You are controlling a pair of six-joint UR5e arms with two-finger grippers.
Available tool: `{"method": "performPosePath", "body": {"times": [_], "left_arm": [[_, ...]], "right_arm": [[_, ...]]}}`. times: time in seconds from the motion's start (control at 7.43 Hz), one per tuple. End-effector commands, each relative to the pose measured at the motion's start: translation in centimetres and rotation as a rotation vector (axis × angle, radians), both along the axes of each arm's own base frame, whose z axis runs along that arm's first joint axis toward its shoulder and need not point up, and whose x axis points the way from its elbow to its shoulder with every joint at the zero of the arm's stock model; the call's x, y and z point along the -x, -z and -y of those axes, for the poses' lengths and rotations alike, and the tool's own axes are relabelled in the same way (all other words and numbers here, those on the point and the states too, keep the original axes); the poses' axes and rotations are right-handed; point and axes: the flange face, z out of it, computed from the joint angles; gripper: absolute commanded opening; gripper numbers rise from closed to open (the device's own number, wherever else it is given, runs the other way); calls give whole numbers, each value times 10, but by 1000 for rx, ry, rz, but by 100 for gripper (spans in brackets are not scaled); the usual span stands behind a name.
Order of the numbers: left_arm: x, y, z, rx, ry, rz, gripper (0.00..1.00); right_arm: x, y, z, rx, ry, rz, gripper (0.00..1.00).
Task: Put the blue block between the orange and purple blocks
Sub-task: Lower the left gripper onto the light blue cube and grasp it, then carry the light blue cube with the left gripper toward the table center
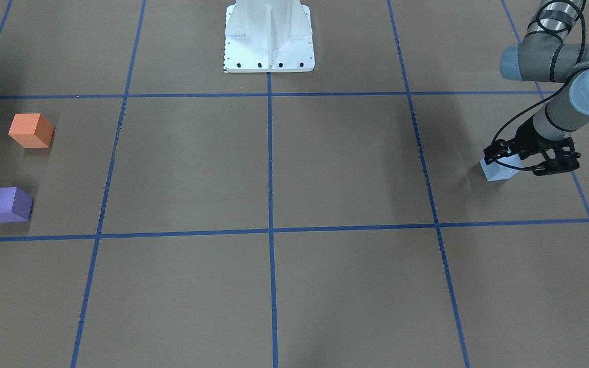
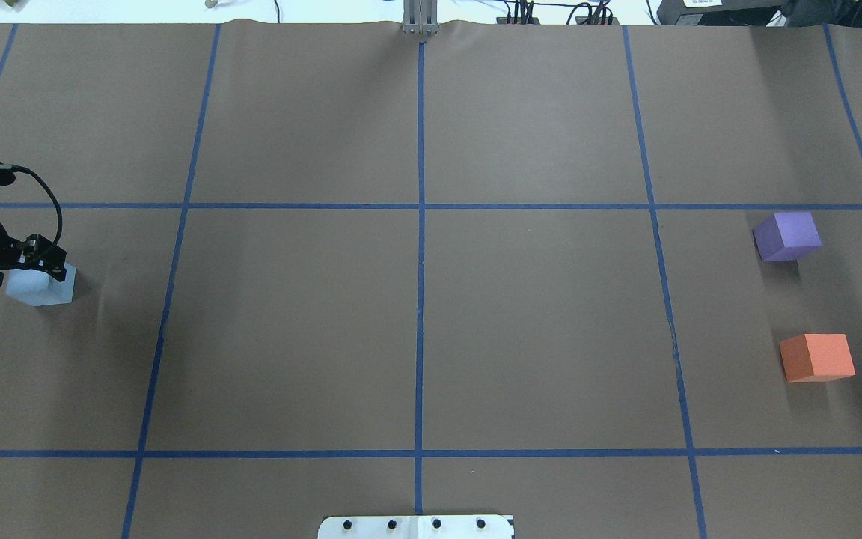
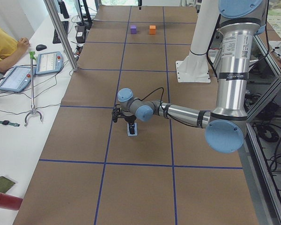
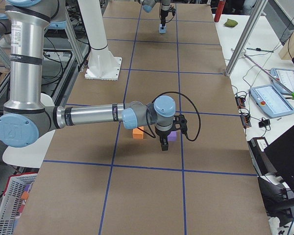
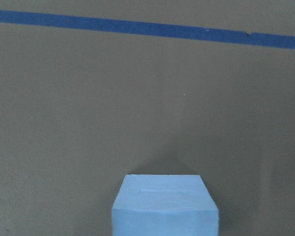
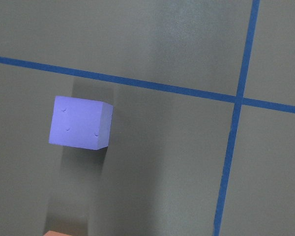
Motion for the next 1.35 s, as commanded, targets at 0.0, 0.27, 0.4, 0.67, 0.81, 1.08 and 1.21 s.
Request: {"method": "performPosePath", "body": {"times": [0.0, 0.27, 0.4, 0.67, 0.81, 1.08, 1.21], "left_arm": [[-8, -6, -4, 10, -17, 6, 100], [-10, -6, -5, 9, -23, 7, 74], [-13, 7, -3, -2, -20, -12, 19], [-19, 70, 6, -68, -23, -65, 0], [-26, 122, 17, -87, -21, -77, 0], [-79, 223, 34, -84, -29, -100, 0], [-132, 273, 17, -64, -40, -144, 0]], "right_arm": [[1, 0, 0, 2, 2, 3, 100], [3, 0, 0, 4, 5, 3, 100], [3, 0, 0, 4, 5, 3, 100], [4, 0, 0, 2, 6, 3, 100], [4, 1, 0, 1, 6, 4, 100], [5, 4, 3, -4, 8, 5, 100], [8, 5, 4, 1, 7, 4, 100]]}}
